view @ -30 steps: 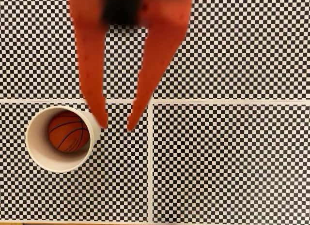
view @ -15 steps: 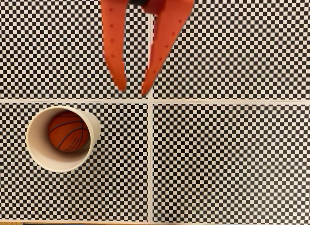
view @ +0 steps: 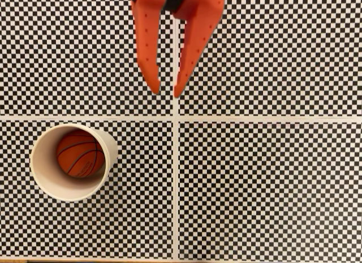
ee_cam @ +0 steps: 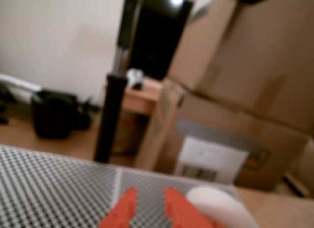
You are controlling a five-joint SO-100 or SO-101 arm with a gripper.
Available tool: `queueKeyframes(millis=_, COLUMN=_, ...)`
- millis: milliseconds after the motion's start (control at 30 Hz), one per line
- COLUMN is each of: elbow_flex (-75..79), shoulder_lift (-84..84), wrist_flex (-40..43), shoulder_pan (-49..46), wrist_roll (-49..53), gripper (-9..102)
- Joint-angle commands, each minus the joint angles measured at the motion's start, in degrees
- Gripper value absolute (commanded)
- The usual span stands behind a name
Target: Grasp basketball and place into cup.
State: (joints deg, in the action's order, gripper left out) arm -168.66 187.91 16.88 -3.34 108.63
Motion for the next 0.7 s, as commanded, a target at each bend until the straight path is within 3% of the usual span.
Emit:
queueKeyframes(millis=0, elbow_flex=-5.1, shoulder_lift=0.53, wrist_flex=-0.09, shoulder_pan=0.35, wrist_roll=-2.99, gripper=0)
queueKeyframes(millis=167, elbow_flex=-13.18, shoulder_lift=0.53, wrist_flex=1.05, shoulder_pan=-0.35, wrist_roll=-7.73, gripper=0)
queueKeyframes(millis=667, elbow_flex=-13.18, shoulder_lift=0.53, wrist_flex=32.96, shoulder_pan=-2.64, wrist_roll=-19.51, gripper=0)
